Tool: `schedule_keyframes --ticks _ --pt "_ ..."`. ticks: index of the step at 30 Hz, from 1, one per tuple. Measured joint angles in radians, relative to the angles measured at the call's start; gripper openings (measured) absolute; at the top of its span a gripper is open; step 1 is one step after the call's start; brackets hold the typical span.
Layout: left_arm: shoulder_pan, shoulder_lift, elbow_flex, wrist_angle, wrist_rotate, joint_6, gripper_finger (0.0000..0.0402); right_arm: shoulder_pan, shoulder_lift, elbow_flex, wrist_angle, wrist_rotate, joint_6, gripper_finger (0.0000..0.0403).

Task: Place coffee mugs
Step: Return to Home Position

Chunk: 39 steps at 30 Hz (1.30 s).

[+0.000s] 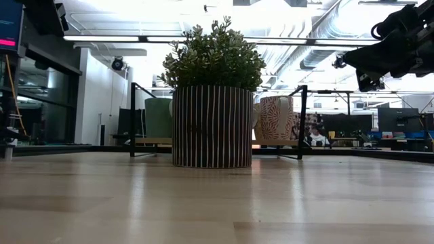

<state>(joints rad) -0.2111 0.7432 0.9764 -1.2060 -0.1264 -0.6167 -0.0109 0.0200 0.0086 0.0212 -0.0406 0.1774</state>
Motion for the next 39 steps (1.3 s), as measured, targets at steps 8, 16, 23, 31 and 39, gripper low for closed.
schedule_keyframes --ticks 8,16,23,31,39 --pt "0.000 0.000 0.000 0.038 -0.097 -0.026 0.0035 0.000 0.000 0.000 0.000 0.000 0.001 0.0018" --pt "0.000 -0.170 -0.332 0.989 -0.146 0.409 0.0035 0.000 0.000 0.000 0.000 0.000 0.001 0.0018" --pt "0.002 -0.373 -0.657 1.510 0.071 0.592 0.0035 0.000 0.000 0.000 0.000 0.000 0.000 0.0018" --pt "0.101 -0.618 -0.846 1.489 0.238 0.528 0.0035 0.000 0.000 0.000 0.000 0.000 -0.001 0.0018" --pt "0.160 -0.739 -0.933 1.406 0.301 0.453 0.0035 0.000 0.000 0.000 0.000 0.000 -0.001 0.0018"
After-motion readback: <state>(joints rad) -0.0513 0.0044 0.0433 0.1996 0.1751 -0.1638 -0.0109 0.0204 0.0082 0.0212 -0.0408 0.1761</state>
